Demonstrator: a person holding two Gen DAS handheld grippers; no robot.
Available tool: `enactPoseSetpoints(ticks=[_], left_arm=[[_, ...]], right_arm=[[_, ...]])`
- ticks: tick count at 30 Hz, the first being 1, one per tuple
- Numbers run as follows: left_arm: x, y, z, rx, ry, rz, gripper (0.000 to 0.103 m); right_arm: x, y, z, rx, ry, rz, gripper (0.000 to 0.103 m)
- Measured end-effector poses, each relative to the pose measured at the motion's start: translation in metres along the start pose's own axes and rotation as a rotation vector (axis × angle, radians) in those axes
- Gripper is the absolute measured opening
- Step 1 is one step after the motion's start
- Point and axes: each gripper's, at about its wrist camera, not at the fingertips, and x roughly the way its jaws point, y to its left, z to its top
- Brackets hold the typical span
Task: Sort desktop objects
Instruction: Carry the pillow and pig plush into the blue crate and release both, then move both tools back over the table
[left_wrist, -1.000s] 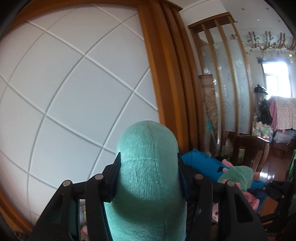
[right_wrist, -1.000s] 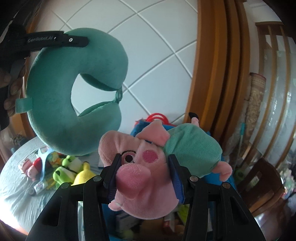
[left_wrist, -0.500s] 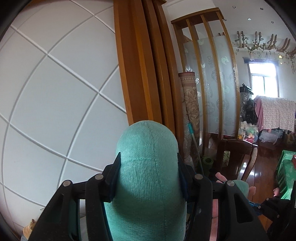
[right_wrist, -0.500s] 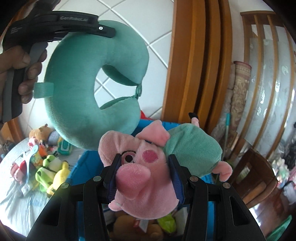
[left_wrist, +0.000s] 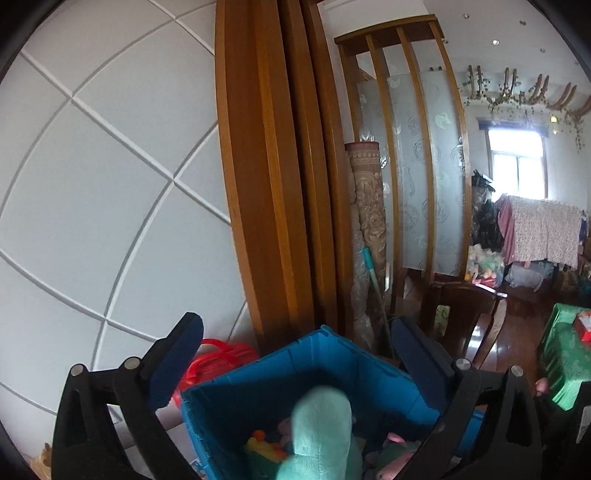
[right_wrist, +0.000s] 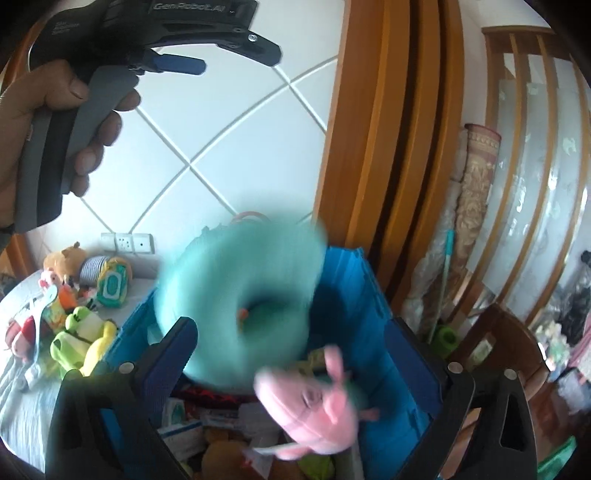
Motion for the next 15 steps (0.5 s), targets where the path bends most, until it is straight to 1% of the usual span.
enactPoseSetpoints(ticks=[2,8,15], left_arm=[[-0.002,0.001,-0.005,0.013,0.005,0.015,0.103],[-0.017,0.011,-0.019,0.008,0.018,0.025,0.103],[-0.046,0.033,-0.034,-0.023,0.019,0.065,0.103]], right_arm=[[0.002,-0.001,-0.003,0.004,0.007,-0.004,0.102],[0.001,0.002,-0.006,0.007,0.014,-0.005,0.102],[-0.008,0.025,-0.008,-0.016,0.027,0.015,0.102]])
